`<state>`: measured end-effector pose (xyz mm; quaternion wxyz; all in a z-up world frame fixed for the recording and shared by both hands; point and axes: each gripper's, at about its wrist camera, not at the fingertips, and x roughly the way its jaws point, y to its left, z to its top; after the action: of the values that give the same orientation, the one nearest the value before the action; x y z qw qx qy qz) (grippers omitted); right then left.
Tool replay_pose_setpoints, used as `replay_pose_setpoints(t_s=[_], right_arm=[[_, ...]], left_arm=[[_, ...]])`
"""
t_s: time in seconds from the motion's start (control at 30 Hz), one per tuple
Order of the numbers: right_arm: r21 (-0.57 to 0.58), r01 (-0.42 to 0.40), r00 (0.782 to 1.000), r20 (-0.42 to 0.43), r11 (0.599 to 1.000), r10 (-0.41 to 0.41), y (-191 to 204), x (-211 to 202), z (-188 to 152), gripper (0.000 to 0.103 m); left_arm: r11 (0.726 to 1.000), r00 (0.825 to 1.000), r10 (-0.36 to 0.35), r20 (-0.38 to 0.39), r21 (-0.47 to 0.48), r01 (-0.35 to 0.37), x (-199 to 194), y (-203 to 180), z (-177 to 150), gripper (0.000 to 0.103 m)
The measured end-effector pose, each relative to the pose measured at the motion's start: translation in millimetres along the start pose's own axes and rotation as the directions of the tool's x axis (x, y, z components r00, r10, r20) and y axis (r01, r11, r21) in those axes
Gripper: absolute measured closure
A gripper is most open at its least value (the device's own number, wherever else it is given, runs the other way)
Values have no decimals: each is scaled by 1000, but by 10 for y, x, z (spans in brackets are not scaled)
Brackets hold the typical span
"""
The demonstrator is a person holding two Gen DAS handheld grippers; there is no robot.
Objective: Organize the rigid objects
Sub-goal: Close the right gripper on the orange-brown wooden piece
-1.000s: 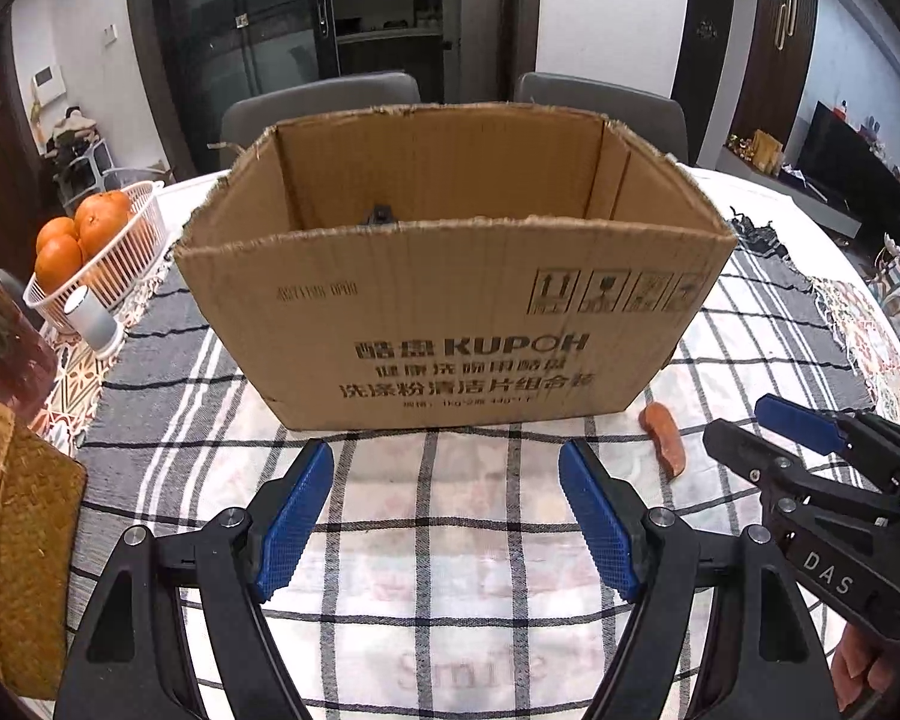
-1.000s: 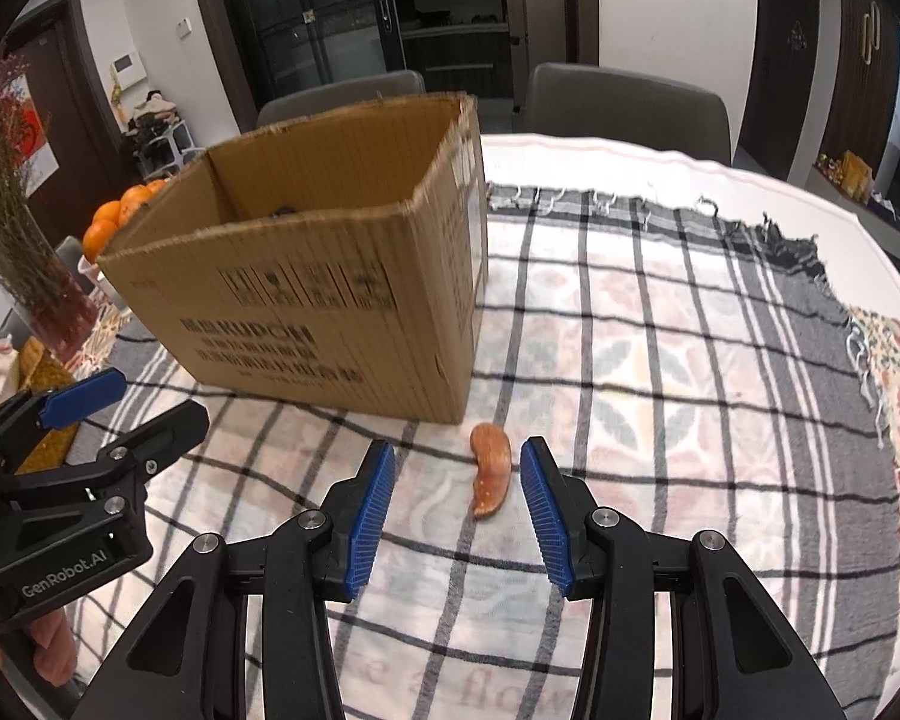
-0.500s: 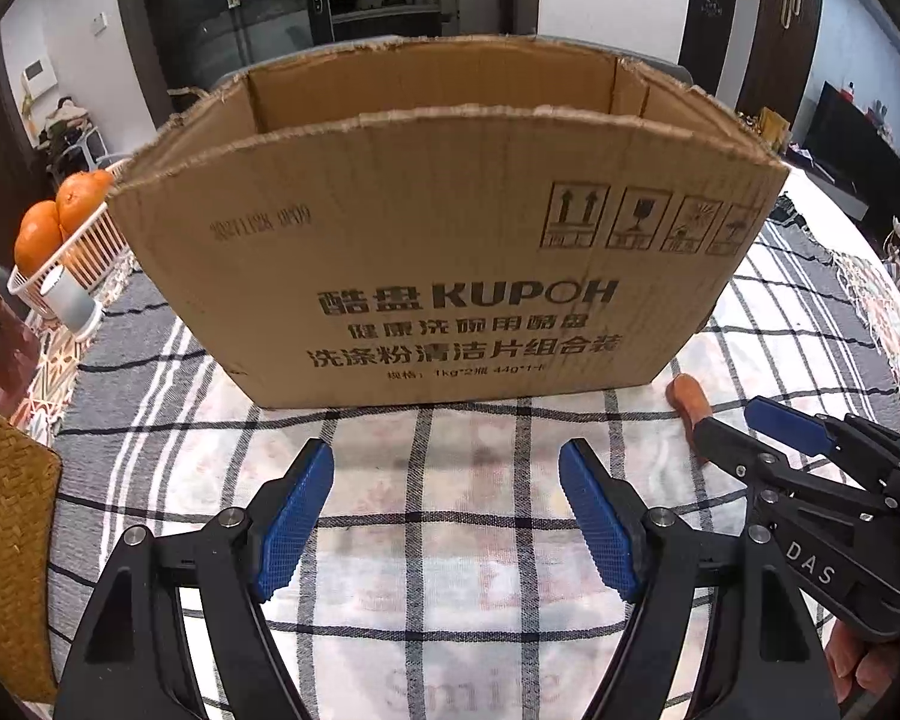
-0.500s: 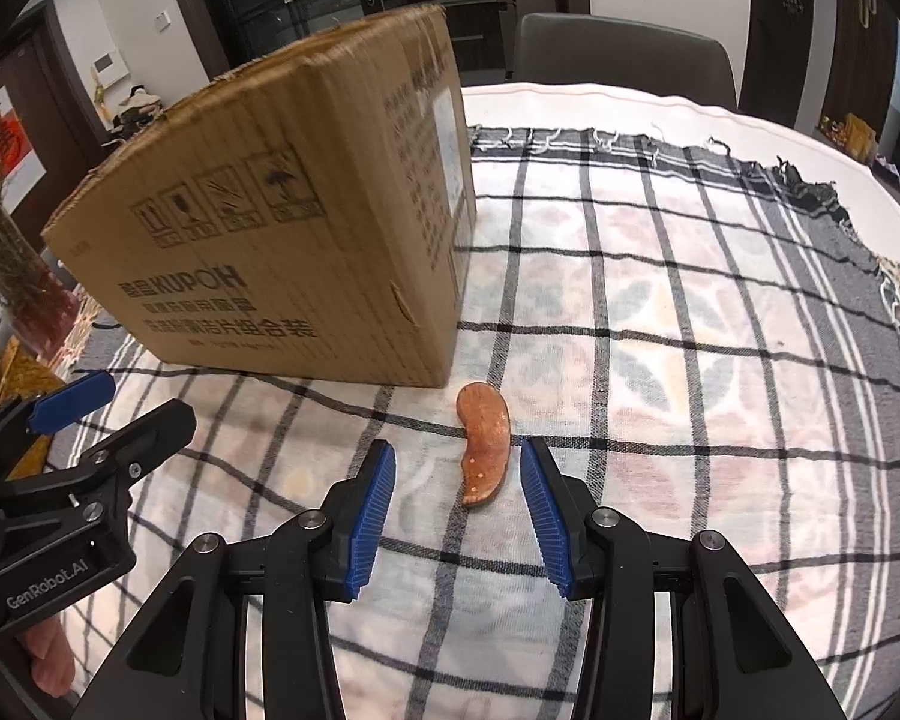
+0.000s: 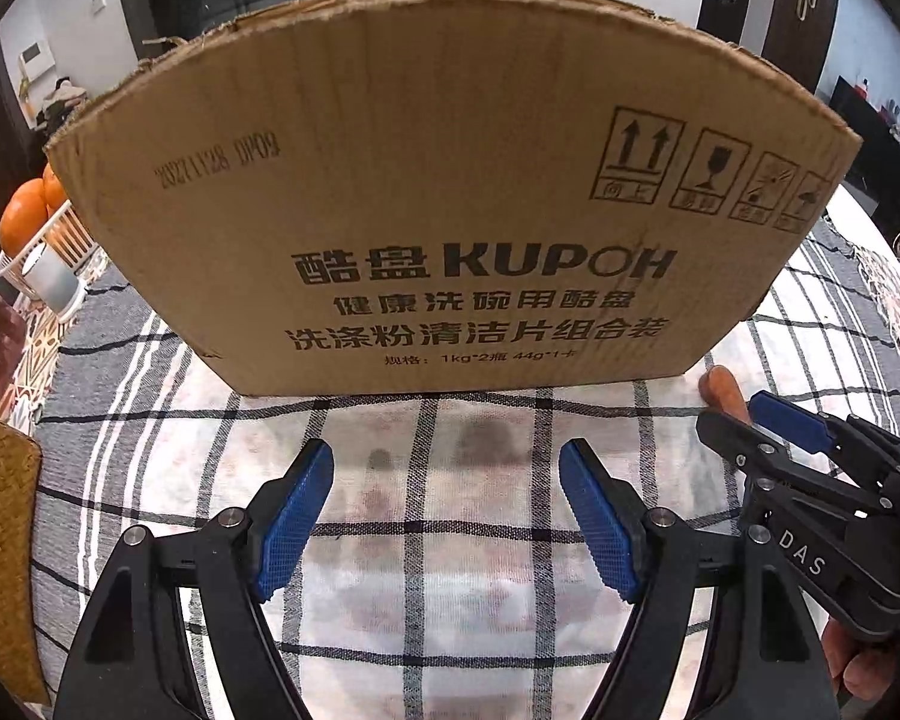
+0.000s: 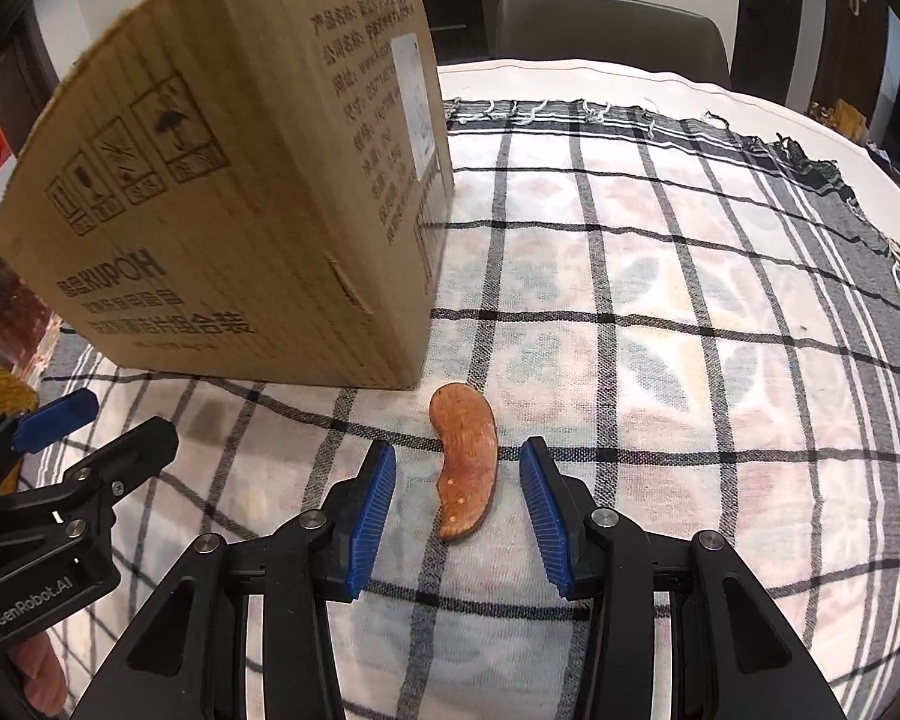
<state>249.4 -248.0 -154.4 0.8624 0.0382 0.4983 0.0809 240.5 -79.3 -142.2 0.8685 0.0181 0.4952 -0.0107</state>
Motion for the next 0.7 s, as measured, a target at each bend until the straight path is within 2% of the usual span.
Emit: replay_pose_setpoints(t_s=[0.2,0.27,0.43,0.7], right_arm=[[-14,45,999,13,999,-44,43,43,21,64],[-29,80,997,20,996,-79,67,48,15,72],[-42,101,995,31,994,-100,88,35,-5,80],[-52,105,993,63,993,-102,165,-155,-24,80]], left_arm=[[1000,1000,12,-6,-2,-12,83,1,26,26],[1000,1000,17,-4,9,-16,98,-12,46,26],[1000,1000,10,-3,9,-10,103,3,20,26],[1000,1000,-13,20,13,13,-69,66,-26,26]])
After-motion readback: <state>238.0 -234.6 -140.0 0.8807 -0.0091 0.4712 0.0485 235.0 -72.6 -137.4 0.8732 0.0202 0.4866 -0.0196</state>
